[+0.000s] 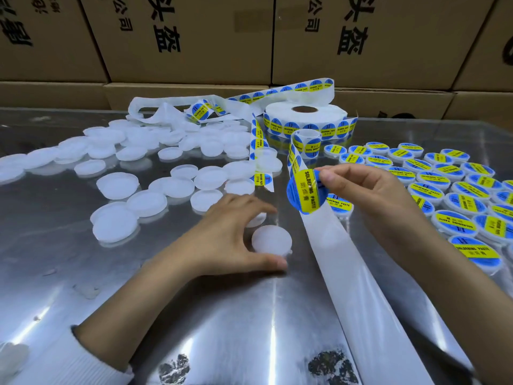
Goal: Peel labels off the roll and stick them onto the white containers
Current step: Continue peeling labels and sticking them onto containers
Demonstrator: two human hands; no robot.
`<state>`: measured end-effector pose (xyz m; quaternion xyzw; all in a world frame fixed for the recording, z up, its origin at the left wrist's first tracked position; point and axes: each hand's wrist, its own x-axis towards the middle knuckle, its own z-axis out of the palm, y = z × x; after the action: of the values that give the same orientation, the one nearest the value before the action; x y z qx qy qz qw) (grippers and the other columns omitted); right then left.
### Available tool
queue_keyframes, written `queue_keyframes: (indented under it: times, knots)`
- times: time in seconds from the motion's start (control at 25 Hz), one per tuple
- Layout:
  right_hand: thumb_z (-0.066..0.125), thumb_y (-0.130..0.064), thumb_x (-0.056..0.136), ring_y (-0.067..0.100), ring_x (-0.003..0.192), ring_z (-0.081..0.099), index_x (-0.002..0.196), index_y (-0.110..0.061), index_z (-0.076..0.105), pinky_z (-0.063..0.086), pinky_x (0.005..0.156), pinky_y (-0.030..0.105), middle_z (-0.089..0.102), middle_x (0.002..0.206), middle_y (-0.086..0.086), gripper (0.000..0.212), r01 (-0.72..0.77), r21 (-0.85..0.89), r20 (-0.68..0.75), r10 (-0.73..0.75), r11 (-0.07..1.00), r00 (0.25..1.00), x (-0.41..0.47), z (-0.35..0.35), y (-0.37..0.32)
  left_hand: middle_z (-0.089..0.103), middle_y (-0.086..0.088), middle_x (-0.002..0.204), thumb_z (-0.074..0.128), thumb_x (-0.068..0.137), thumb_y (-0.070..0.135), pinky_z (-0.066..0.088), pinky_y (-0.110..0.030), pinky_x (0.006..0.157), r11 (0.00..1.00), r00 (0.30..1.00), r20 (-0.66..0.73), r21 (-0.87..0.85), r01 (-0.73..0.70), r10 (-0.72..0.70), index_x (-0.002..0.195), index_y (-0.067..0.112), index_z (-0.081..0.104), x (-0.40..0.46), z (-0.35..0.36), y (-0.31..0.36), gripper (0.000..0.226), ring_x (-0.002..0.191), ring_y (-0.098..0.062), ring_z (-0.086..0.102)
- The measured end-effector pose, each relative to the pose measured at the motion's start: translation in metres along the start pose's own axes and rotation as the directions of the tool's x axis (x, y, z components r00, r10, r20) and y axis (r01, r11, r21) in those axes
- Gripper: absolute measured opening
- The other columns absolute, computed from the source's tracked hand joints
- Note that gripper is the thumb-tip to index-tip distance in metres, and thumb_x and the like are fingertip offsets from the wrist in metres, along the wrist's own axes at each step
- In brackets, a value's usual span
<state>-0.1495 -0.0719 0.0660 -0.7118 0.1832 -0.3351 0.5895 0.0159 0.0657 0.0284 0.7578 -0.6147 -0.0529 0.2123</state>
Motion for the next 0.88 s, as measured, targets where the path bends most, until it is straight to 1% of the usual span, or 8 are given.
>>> queue_keyframes:
  times: [0.08,0.16,0.28,0.4,0.48,0.6,0.72,0.88]
  knots:
    - [0.067,-0.028,0.068,0.000,0.075,0.066,0.083,-0.015,0.071,0.046,0.067,0.008,0.074,0.078,-0.008,0.020,0.009,0.002,-0.014,-0.009,1.000,1.000,-0.001,0.001,-0.001,0.040,0.022,0.130,0.059,0.055,0.077,0.023,-0.027,0.109,0.999,0.995,0.101,0.049,0.005,-0.010,0.120,0.042,0.049,0.000,0.003,-0.005,0.074,0.126,-0.003,0.028]
    - [0.068,-0.022,0.072,0.000,0.070,0.064,0.080,-0.014,0.070,0.049,0.065,0.011,0.072,0.073,-0.008,0.011,-0.003,-0.019,-0.022,0.002,1.000,1.000,-0.002,0.004,-0.001,0.042,0.022,0.128,0.062,0.056,0.077,0.024,-0.030,0.109,1.000,0.997,0.071,0.026,0.018,-0.020,0.113,0.042,0.053,0.002,0.003,-0.007,0.067,0.125,-0.005,0.029]
    - [0.069,-0.014,0.079,0.001,0.071,0.063,0.076,-0.016,0.069,0.053,0.063,0.017,0.071,0.077,-0.007,0.003,-0.053,-0.030,0.007,0.054,0.998,0.999,-0.006,0.011,-0.002,0.046,0.020,0.119,0.071,0.061,0.069,0.030,-0.032,0.102,0.999,0.997,-0.073,0.011,-0.034,0.034,0.117,0.036,0.056,0.004,0.006,-0.004,0.066,0.112,-0.007,0.035]
    - [0.068,-0.012,0.082,0.005,0.083,0.066,0.077,-0.012,0.068,0.054,0.064,0.018,0.072,0.100,-0.005,0.004,-0.121,-0.081,0.022,0.123,0.989,0.992,-0.007,0.016,0.000,0.052,0.015,0.110,0.072,0.064,0.061,0.038,-0.032,0.092,0.992,0.960,-0.258,-0.028,-0.119,0.108,0.120,0.028,0.058,0.004,0.006,0.003,0.066,0.100,-0.007,0.043]
    - [0.067,-0.014,0.083,0.008,0.092,0.066,0.079,-0.011,0.068,0.054,0.067,0.018,0.071,0.106,-0.001,0.005,-0.166,-0.098,0.011,0.168,0.981,0.986,-0.006,0.015,0.001,0.055,0.013,0.105,0.074,0.064,0.058,0.039,-0.027,0.089,0.983,0.925,-0.350,-0.057,-0.175,0.144,0.118,0.026,0.060,0.004,0.004,0.008,0.064,0.098,-0.003,0.048]
    - [0.066,-0.018,0.084,0.008,0.086,0.066,0.082,-0.013,0.071,0.054,0.070,0.018,0.073,0.094,0.001,0.007,-0.221,-0.094,0.040,0.226,0.971,0.973,-0.006,0.015,0.002,0.057,0.013,0.102,0.076,0.064,0.056,0.040,-0.023,0.086,0.972,0.889,-0.416,-0.045,-0.231,0.192,0.114,0.023,0.062,0.003,0.003,0.013,0.062,0.094,-0.001,0.050]
    - [0.066,-0.018,0.084,0.010,0.078,0.062,0.082,-0.013,0.072,0.052,0.065,0.015,0.072,0.085,0.007,0.008,-0.236,-0.106,0.064,0.244,0.966,0.968,-0.007,0.017,0.003,0.060,0.010,0.101,0.075,0.064,0.059,0.041,-0.024,0.085,0.973,0.883,-0.422,-0.006,-0.231,0.207,0.112,0.022,0.063,0.002,0.003,0.016,0.061,0.093,-0.006,0.054]
    - [0.066,-0.018,0.085,0.005,0.064,0.060,0.077,-0.015,0.071,0.051,0.062,0.015,0.069,0.070,-0.002,0.010,-0.241,-0.093,0.049,0.246,0.966,0.968,-0.007,0.017,0.004,0.060,0.010,0.101,0.075,0.063,0.062,0.040,-0.022,0.084,0.978,0.880,-0.434,0.010,-0.208,0.191,0.111,0.022,0.064,0.001,0.002,0.017,0.064,0.091,-0.009,0.055]
